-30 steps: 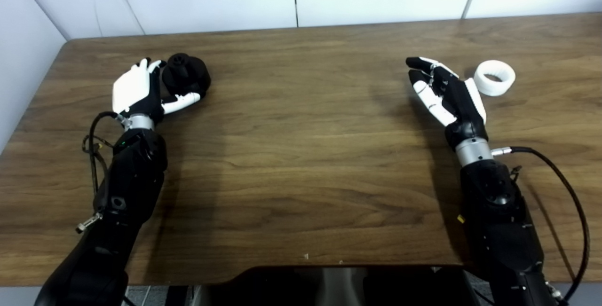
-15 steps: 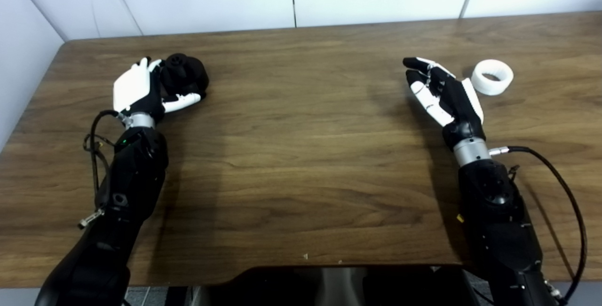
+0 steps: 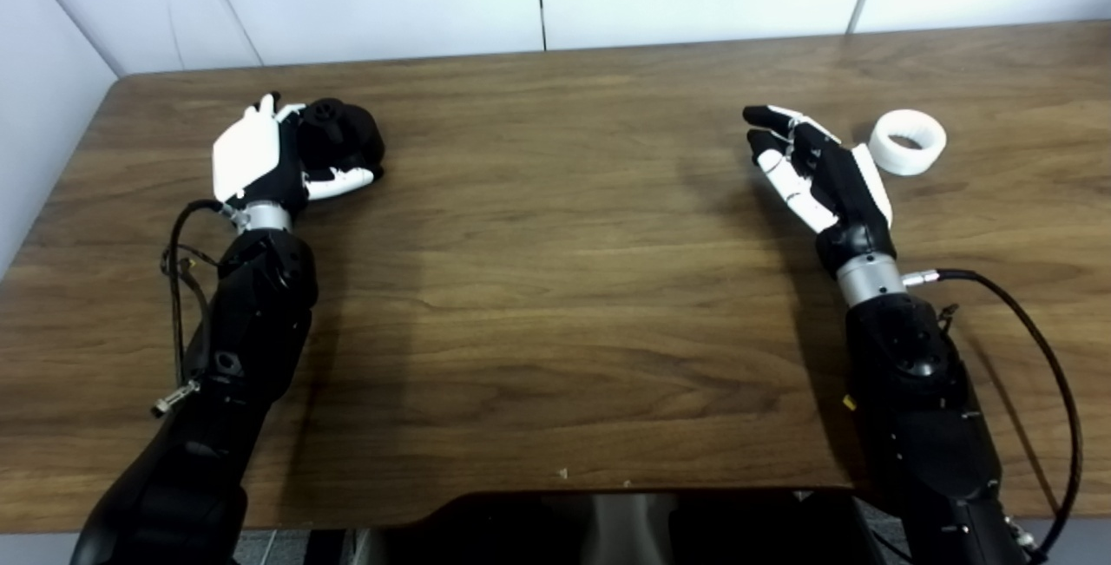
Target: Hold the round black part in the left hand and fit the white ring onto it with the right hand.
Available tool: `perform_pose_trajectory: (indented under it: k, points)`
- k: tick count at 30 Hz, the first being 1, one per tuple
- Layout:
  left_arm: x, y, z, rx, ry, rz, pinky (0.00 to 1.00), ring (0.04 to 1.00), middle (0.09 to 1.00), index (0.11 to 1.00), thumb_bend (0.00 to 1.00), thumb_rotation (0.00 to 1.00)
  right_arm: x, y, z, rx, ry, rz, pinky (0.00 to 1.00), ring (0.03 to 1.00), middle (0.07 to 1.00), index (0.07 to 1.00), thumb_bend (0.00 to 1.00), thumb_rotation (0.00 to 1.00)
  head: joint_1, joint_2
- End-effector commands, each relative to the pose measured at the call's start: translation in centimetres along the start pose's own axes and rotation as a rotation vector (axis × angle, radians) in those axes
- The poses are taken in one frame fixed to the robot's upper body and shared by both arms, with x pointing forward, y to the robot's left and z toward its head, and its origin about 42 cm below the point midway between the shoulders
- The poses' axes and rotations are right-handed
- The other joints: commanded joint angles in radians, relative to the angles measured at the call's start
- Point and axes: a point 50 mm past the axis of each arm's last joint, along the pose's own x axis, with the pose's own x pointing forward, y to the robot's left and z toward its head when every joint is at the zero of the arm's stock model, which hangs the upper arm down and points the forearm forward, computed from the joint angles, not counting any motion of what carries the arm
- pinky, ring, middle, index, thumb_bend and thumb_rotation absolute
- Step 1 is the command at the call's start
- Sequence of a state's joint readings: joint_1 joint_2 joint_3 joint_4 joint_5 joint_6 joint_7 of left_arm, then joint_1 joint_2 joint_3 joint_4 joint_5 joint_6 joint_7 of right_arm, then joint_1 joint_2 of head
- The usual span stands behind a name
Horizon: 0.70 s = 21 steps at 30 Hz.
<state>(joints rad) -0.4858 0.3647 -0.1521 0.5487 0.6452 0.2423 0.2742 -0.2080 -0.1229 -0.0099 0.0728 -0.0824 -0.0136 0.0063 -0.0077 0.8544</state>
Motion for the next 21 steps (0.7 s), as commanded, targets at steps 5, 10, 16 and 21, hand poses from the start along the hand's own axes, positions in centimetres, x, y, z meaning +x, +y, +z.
perform_pose_trajectory:
  k: [5, 10, 16, 21]
  points:
    - [1.2, 1.5, 1.3, -0.027, -0.048, 0.069, 1.00, 1.000, 1.000, 0.745, 1.00, 0.40, 0.9, -0.4, 2.1, 0.001, -0.096, -0.002, 0.78, 0.816, 0.829, 0.750, 0.45, 0.59, 0.000, 0.000]
    - [1.1, 1.3, 1.1, -0.026, -0.045, 0.073, 1.00, 1.000, 1.000, 0.729, 1.00, 0.38, 0.8, -0.5, 2.1, -0.002, -0.095, -0.006, 0.79, 0.818, 0.829, 0.745, 0.45, 0.60, 0.000, 0.000]
    - [1.0, 1.1, 1.0, -0.032, -0.045, 0.075, 1.00, 1.000, 1.000, 0.704, 1.00, 0.35, 0.8, -0.6, 2.2, -0.004, -0.103, -0.001, 0.76, 0.818, 0.833, 0.751, 0.44, 0.61, -0.003, 0.002]
    - [0.6, 0.6, 1.1, -0.043, -0.057, 0.067, 1.00, 1.000, 1.000, 0.695, 1.00, 0.30, 0.9, -0.7, 2.2, -0.008, -0.108, -0.006, 0.73, 0.808, 0.825, 0.746, 0.43, 0.61, -0.003, 0.002]
